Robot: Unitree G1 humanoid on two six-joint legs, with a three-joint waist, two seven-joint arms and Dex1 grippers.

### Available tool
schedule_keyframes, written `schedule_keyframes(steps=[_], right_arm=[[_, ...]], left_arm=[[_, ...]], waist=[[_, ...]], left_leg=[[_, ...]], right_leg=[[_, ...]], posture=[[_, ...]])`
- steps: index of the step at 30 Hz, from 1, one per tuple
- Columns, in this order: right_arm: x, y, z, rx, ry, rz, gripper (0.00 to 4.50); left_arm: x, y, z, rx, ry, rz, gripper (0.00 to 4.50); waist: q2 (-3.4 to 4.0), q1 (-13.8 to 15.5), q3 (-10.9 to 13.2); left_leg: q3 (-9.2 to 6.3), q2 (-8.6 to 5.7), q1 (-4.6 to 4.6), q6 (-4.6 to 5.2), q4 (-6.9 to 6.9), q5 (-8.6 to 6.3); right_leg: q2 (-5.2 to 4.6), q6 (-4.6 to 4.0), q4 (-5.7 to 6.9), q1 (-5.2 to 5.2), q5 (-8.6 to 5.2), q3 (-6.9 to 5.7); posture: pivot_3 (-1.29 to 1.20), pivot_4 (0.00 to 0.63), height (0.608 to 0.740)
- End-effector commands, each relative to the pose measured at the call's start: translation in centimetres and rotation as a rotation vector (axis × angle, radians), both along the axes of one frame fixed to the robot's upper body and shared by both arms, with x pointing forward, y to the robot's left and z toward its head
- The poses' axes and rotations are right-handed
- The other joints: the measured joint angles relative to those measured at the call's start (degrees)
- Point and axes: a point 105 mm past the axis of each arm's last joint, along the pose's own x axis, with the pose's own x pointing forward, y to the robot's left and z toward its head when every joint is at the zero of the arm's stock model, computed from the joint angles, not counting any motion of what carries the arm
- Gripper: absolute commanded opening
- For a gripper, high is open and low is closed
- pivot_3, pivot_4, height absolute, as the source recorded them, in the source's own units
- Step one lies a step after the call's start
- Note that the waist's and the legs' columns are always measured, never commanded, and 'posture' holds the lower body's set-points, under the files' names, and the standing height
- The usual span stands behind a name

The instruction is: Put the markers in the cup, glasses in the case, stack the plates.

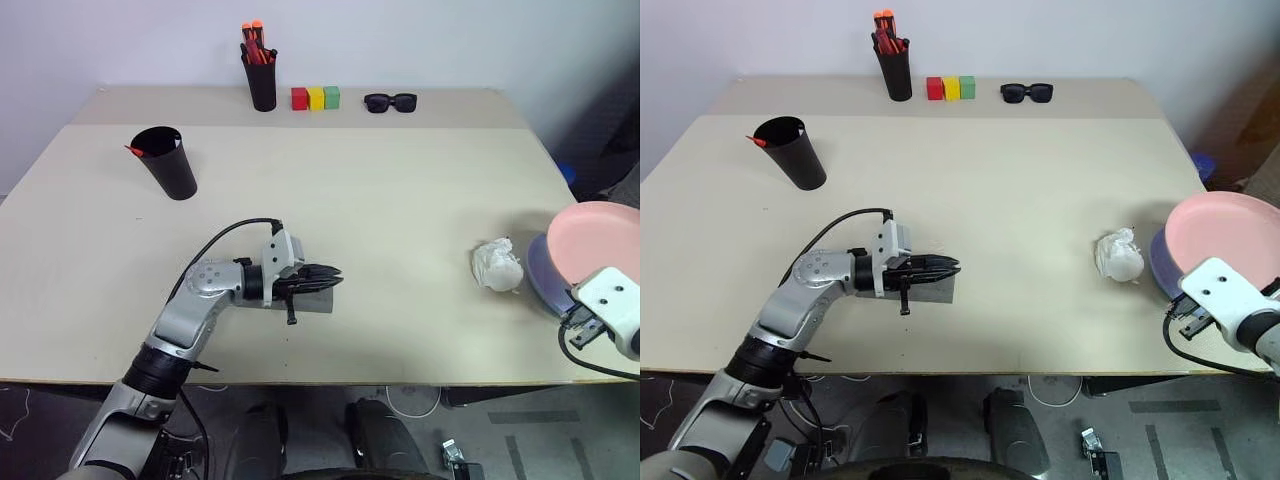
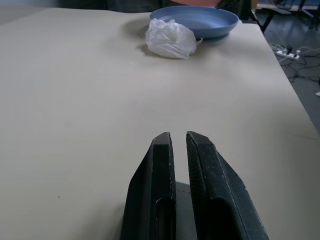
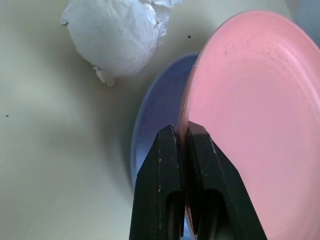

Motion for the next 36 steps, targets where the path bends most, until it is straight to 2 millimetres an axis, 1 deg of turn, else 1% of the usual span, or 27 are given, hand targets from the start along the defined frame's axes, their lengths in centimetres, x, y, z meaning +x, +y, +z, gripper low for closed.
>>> schedule_keyframes(steps=[1,3,5,6,10,12,13,15,18,21,27,28,29,30,33,36], right_arm=[[-0.5,-0.9,0.7,0.014,-0.019,-0.029,0.65],[-0.4,-0.8,0.7,0.021,-0.023,-0.025,1.44],[-0.3,-0.9,1.1,0.005,-0.044,-0.023,2.52],[-0.1,-0.8,1.4,0.001,-0.055,-0.011,2.97],[0.3,0.4,2.1,0.032,-0.077,0.049,2.97],[0.9,3.1,1.9,0.132,-0.079,0.138,2.97],[1.2,4.2,1.7,0.16,-0.079,0.169,2.97],[1.9,5.2,0.9,0.167,-0.078,0.182,2.97],[3.2,5.6,-0.1,0.159,-0.093,0.158,2.97],[4.6,5.4,-1.1,0.143,-0.114,0.101,2.97],[6.2,4.8,-2.9,0.121,-0.112,0.035,2.97],[6.4,4.7,-3.0,0.118,-0.114,0.029,2.43],[6.5,4.7,-3.1,0.117,-0.116,0.025,2.12],[6.6,4.7,-3.1,0.119,-0.119,0.024,1.65],[6.9,5.0,-2.8,0.131,-0.138,0.03,0.03],[7.0,4.8,-1.8,0.121,-0.185,0.018,0.03]], left_arm=[[-0.6,-0.2,0.9,-0.016,-0.057,-0.024,0.43],[-1.0,-0.2,0.9,-0.019,-0.058,-0.024,0.43],[-1.2,-0.2,0.8,-0.021,-0.059,-0.023,0.43],[-1.2,-0.3,0.7,-0.024,-0.06,-0.022,0.43],[-1.2,-0.3,0.8,-0.03,-0.07,-0.015,0.43],[-1.5,-0.3,1.2,-0.033,-0.076,-0.013,0.43],[-1.6,-0.2,1.3,-0.034,-0.077,-0.012,0.43],[-1.7,-0.2,1.7,-0.037,-0.075,-0.01,0.43],[-1.8,-0.1,2.2,-0.04,-0.077,-0.002,0.43],[-1.7,0.1,2.8,-0.042,-0.076,0.015,0.43],[-1.5,0.6,3.3,-0.038,-0.077,0.052,0.43],[-1.5,0.6,3.4,-0.039,-0.077,0.055,0.43],[-1.5,0.7,3.5,-0.041,-0.075,0.06,0.43],[-1.5,0.7,3.5,-0.042,-0.074,0.063,0.43],[-1.4,0.8,3.7,-0.047,-0.072,0.079,0.43],[-1.3,0.9,3.7,-0.049,-0.071,0.087,0.43]], waist=[[0.0,0.12,0.0],[0.0,0.17,0.0],[0.01,0.19,0.0],[0.0,0.18,0.0],[0.01,0.19,-0.01],[0.0,0.12,0.0],[0.01,0.03,0.0],[0.0,-0.07,0.0],[-0.01,0.08,0.0],[-0.02,0.23,0.0],[-0.01,0.28,0.0],[-0.01,0.26,0.0],[-0.01,0.26,0.0],[-0.01,0.25,0.0],[0.0,0.22,0.0],[-0.01,0.19,0.0]], left_leg=[[-0.01,0.0,0.0,0.0,0.0,0.0],[0.0,0.0,0.0,0.02,-0.01,-0.01],[0.0,0.0,0.0,0.03,-0.01,-0.02],[-0.01,0.0,0.0,0.03,-0.01,-0.02],[-0.01,0.0,0.01,0.03,0.01,-0.02],[-0.02,0.0,0.01,0.03,0.0,-0.02],[-0.02,0.0,0.01,0.03,-0.01,-0.02],[-0.04,0.02,0.03,0.03,-0.01,-0.02],[-0.03,0.01,0.07,0.03,-0.01,-0.02],[-0.02,0.0,0.07,0.03,0.02,-0.02],[-0.01,0.0,0.08,0.03,0.0,-0.02],[0.0,0.0,0.08,0.03,0.0,-0.02],[0.0,0.0,0.08,0.03,0.0,-0.02],[0.0,0.0,0.08,0.03,0.0,-0.02],[-0.01,0.0,0.08,0.03,0.0,-0.02],[-0.01,0.0,0.08,0.03,0.0,-0.02]], right_leg=[[0.0,0.0,0.0,0.0,0.0,0.0],[-0.01,0.01,0.0,0.01,-0.01,0.0],[-0.01,0.01,-0.01,0.02,-0.01,0.0],[-0.01,0.01,-0.01,0.02,-0.01,0.0],[-0.01,0.0,-0.01,0.03,-0.02,0.0],[-0.01,0.0,0.0,0.04,-0.01,0.0],[-0.01,0.01,0.0,0.03,-0.01,0.0],[0.02,0.08,0.0,0.04,0.03,0.0],[-0.01,0.01,-0.01,0.1,-0.01,-0.01],[-0.03,-0.01,-0.02,0.12,-0.02,-0.01],[-0.02,-0.01,-0.02,0.11,-0.02,-0.01],[-0.03,-0.01,-0.02,0.11,-0.02,-0.01],[-0.02,0.0,-0.02,0.11,-0.02,-0.01],[-0.03,-0.01,-0.02,0.11,-0.02,-0.01],[-0.02,0.0,-0.01,0.11,-0.02,-0.01],[-0.02,0.0,-0.01,0.11,-0.02,-0.01]], posture=[[0.0,0.15,0.722],[0.0,0.15,0.722],[0.0,0.15,0.722],[0.0,0.15,0.722],[0.0,0.15,0.722],[0.0,0.15,0.722],[0.0,0.15,0.722],[0.0,0.15,0.722],[0.0,0.15,0.722],[0.0,0.15,0.722],[0.0,0.15,0.722],[0.0,0.15,0.722],[0.0,0.15,0.722],[0.0,0.15,0.722],[0.0,0.15,0.722],[0.0,0.15,0.722]])
